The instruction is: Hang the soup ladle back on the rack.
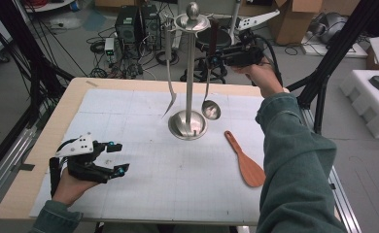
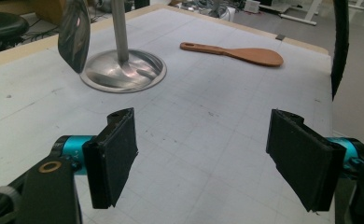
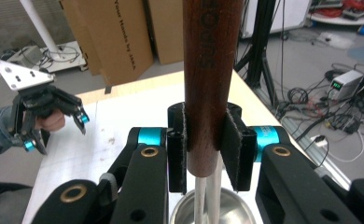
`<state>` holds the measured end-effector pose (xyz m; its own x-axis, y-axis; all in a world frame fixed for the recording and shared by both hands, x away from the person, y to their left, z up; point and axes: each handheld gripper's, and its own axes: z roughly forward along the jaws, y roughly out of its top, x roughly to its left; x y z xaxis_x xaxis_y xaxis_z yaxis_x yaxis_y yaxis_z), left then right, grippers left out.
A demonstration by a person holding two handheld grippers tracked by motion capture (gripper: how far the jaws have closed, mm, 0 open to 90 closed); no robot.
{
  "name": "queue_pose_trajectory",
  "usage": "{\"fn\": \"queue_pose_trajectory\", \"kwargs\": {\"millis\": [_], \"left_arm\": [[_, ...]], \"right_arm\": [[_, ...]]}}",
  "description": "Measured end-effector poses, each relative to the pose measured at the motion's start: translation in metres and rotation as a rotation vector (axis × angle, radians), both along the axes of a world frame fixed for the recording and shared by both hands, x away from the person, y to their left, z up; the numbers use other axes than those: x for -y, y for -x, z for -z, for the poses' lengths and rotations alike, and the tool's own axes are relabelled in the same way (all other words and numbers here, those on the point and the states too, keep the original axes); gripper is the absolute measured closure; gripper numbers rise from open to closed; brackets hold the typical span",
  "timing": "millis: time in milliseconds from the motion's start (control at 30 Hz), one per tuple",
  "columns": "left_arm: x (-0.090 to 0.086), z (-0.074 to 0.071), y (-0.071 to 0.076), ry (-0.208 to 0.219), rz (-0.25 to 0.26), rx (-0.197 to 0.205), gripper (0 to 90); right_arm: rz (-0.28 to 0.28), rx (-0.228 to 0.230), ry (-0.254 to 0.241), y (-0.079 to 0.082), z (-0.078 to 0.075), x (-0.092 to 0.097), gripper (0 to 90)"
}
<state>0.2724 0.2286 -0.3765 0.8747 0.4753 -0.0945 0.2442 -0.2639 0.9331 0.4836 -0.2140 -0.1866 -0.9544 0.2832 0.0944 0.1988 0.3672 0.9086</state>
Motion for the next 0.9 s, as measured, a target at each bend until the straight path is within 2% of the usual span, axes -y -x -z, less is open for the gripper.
{"fn": "queue_pose_trajectory", "kwargs": {"millis": [67,167,233,367,467,900], "left_arm": [[0.0002,0.0002,0.0001,-0.001,0.001,-0.002,24.9],[0.0006,0.0004,0.0002,-0.008,0.003,-0.001,24.9],[0.0007,0.0004,0.0001,-0.006,0.005,-0.002,24.9],[0.0005,0.0003,0.0003,-0.005,0.005,0.0,24.9],[0.0005,0.0004,0.0002,-0.005,0.004,-0.003,24.9],[0.0003,0.0001,0.0006,-0.001,0.002,-0.002,24.9]], "right_arm": [[0.011,0.007,-0.029,0.0015,0.0013,0.0015,74.2],[0.014,0.002,-0.024,0.0021,0.0019,0.0019,74.1],[0.013,0.013,-0.02,0.0022,0.0023,0.0023,74.1],[0.024,0.014,-0.03,0.0032,0.0026,0.002,73.9],[0.024,0.021,-0.055,0.0034,0.0016,0.002,73.7],[0.044,0.028,-0.04,0.0068,-0.0006,0.0032,72.8]]}}
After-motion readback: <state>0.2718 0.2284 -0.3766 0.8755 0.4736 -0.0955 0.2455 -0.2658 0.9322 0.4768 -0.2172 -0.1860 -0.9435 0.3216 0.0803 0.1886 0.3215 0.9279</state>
